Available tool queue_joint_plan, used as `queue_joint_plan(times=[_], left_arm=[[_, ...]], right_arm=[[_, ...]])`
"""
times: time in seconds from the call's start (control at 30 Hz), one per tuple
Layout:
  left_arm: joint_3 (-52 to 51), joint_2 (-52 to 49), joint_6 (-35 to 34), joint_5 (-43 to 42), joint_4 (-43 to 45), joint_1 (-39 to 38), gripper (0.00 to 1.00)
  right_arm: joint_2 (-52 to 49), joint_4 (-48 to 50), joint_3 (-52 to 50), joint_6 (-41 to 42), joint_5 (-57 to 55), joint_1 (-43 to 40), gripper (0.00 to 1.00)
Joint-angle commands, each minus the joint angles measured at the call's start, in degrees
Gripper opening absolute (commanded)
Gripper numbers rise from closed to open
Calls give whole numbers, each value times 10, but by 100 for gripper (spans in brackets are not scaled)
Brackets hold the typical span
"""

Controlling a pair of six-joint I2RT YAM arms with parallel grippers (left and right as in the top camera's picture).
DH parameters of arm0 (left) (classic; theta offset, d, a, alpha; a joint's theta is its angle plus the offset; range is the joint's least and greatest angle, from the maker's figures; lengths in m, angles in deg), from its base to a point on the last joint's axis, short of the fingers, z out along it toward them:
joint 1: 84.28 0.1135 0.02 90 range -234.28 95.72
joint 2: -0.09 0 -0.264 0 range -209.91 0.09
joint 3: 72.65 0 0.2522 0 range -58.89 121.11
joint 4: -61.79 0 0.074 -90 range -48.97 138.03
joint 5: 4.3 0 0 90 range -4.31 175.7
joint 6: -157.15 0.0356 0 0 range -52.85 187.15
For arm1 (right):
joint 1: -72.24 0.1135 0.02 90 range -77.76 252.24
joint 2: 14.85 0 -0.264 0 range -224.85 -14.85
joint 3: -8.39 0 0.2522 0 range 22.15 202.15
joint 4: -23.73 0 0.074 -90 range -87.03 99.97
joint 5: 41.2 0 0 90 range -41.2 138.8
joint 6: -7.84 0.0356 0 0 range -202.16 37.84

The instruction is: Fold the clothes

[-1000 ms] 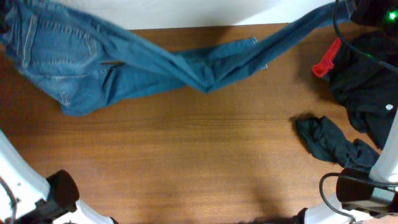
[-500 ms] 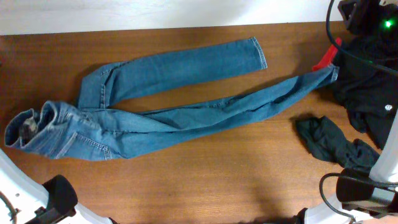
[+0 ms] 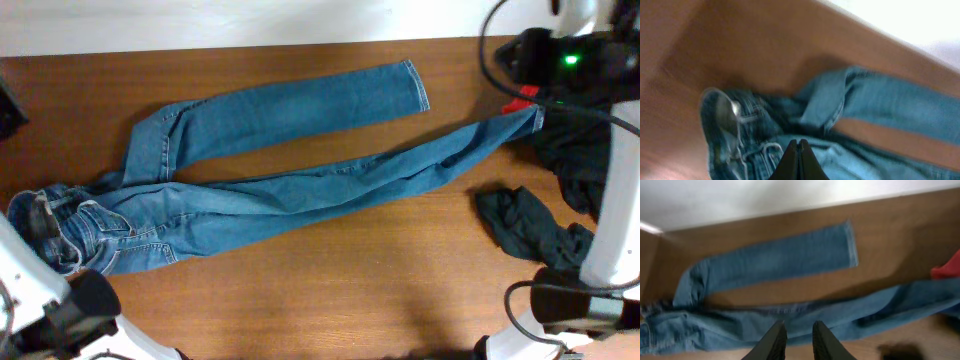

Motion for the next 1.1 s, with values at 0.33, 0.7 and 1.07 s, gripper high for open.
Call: queue_joint_plan(times=[0.33,0.7,1.07], left_arm=[[-28,131,-15,76,-45,-7,1],[-365,129,-50,85,27,-7,1],[-653,172,-71,112,271,-16,5]], right_arm=[[-47,-33,0,27,-110,159,23],[-52,-33,0,27,-110,163,23],[-54,-37,0,27,-110,163,23]])
